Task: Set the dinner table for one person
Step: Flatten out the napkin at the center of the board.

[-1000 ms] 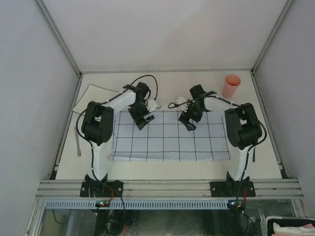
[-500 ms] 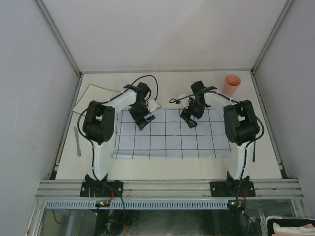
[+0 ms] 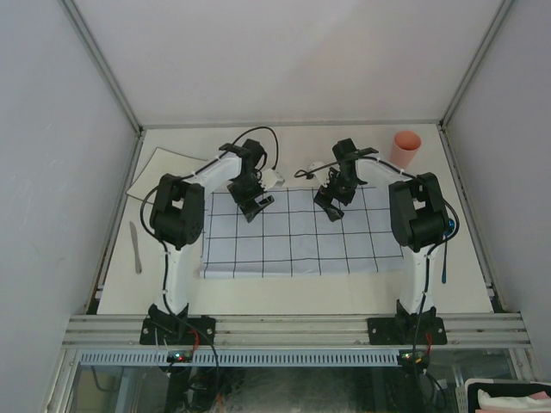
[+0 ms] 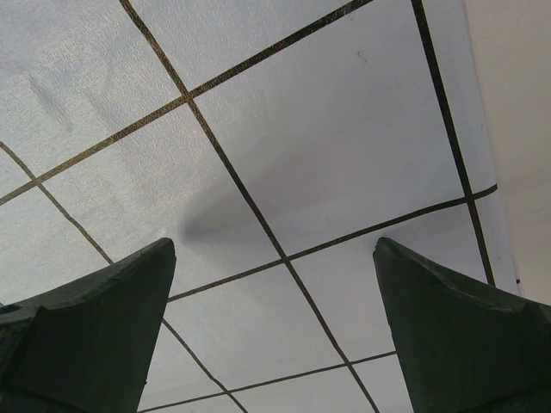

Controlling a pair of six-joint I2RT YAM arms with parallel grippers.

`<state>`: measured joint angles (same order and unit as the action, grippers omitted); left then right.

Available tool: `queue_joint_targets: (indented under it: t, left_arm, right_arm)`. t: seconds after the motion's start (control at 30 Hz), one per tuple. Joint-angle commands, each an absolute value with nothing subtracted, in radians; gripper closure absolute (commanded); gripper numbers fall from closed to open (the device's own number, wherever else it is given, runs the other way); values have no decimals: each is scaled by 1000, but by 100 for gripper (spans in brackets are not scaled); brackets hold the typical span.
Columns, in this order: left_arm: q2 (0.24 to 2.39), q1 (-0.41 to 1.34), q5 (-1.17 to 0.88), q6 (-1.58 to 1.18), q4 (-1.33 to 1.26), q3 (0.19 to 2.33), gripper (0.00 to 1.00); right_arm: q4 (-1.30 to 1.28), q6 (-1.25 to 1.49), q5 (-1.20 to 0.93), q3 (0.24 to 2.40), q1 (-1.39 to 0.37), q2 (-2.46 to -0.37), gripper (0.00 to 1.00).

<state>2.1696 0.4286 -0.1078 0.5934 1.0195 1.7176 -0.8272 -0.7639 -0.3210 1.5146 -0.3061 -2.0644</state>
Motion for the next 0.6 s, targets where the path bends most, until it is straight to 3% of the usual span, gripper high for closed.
queue_joint_targets:
  t: [0.0, 0.1, 0.2, 0.33, 0.5, 0.57]
  left_arm:
    - [2168, 423, -89, 580, 1031, 1772, 10]
    - [2093, 418, -75, 575, 1026, 1755, 9]
    - [1955, 393, -74, 563, 1006, 1706, 1]
    - [1833, 297, -100, 526, 978, 1642, 0]
    - [1851, 187, -185, 519, 966, 1609, 0]
    - [1888, 166, -226, 532, 985, 1626, 5]
  right_arm:
    - [-810, -771, -338, 1532, -296, -2056, 0]
    - [-812, -764, -336, 1538, -297, -2011, 0]
    - [-822, -743, -358, 1545, -294, -1919, 0]
    - [-815, -680, -418, 1524, -274, -1740, 1]
    - [-739, -595, -419, 1393, -263, -1477, 0]
    - [-735, -582, -405, 1347, -261, -1378, 0]
